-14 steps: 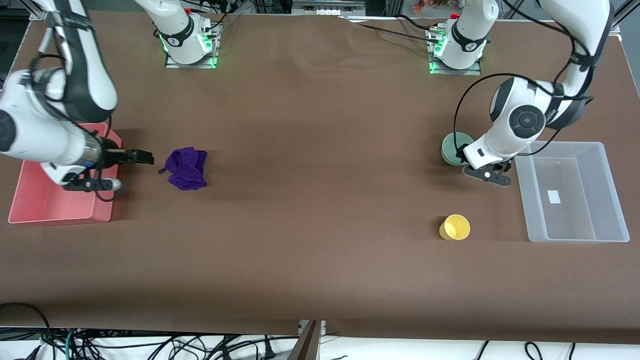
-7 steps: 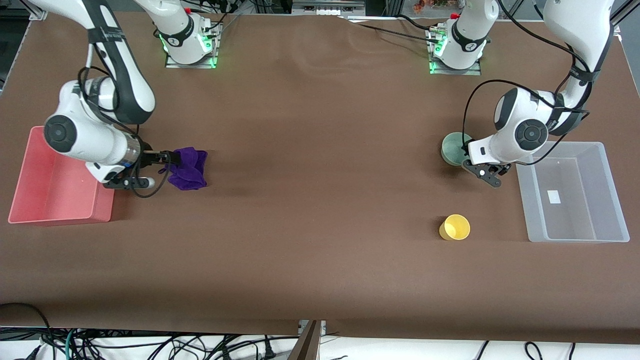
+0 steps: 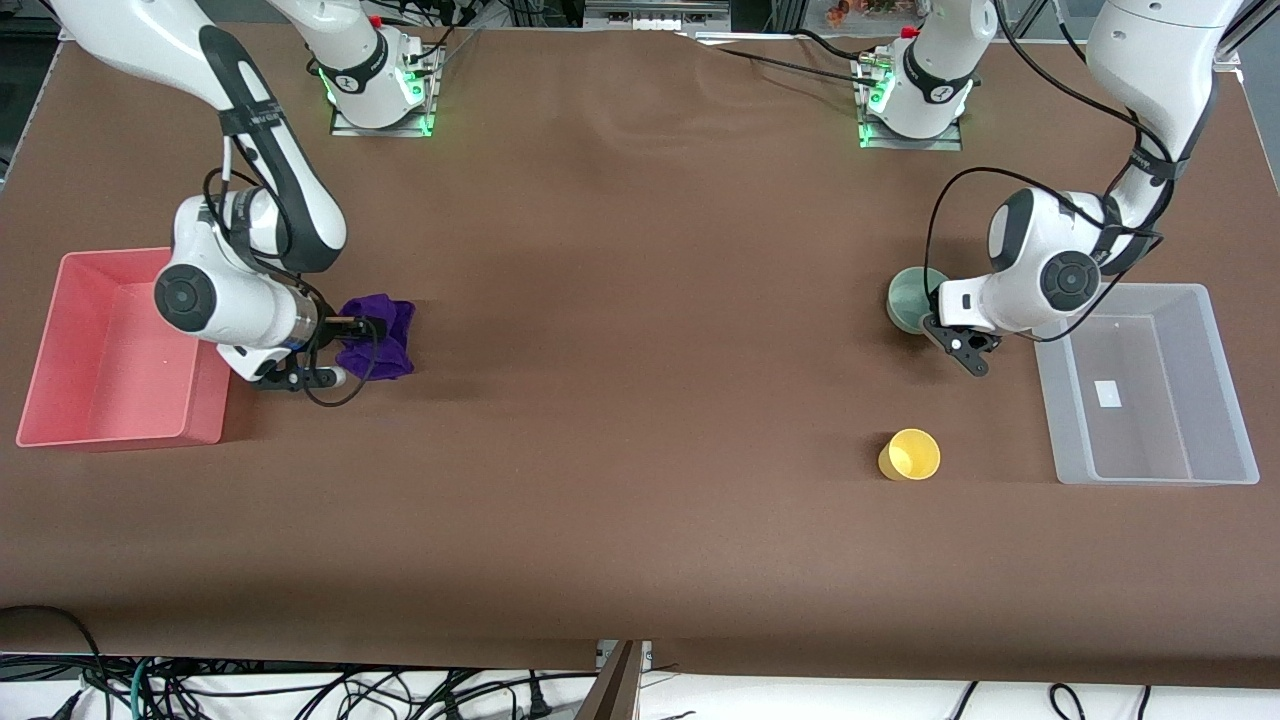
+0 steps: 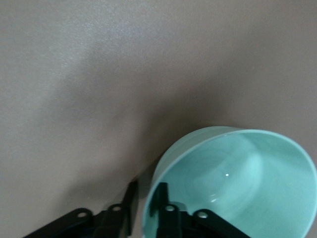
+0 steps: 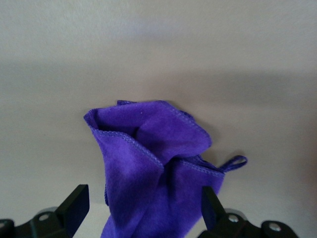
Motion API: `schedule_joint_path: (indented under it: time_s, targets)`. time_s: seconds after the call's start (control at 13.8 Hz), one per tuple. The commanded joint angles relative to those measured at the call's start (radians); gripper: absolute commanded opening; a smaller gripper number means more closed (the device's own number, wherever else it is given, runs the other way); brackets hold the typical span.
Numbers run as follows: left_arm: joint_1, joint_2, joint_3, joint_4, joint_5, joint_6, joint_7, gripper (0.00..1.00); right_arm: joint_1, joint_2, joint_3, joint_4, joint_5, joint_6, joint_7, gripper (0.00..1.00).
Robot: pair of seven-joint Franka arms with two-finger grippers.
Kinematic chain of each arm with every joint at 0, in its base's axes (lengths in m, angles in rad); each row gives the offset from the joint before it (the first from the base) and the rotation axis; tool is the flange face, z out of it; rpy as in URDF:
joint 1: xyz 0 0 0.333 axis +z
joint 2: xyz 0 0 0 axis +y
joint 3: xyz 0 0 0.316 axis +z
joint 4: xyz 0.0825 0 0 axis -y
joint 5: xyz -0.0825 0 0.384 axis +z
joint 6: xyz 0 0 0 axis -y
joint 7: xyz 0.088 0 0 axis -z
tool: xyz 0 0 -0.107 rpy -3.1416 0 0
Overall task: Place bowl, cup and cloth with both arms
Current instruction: 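Grasp the purple cloth with the right gripper while the left gripper grasps the bowl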
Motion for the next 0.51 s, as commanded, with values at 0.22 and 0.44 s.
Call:
schedule_joint_path:
  time_s: [0.22,0.44]
  targets:
    - [0.010,-0.061,-0.019,0.134,-0.024,-0.177,0.066,0.00,0.035,0.048,0.002,-0.013,-0.019,0.051,0.055,0.99]
    - [0.010,-0.049,-0.017,0.406,-0.022,-0.531,0.106,0.00,0.032,0.074,0.002,-0.016,-0.031,0.062,0.040,0.65]
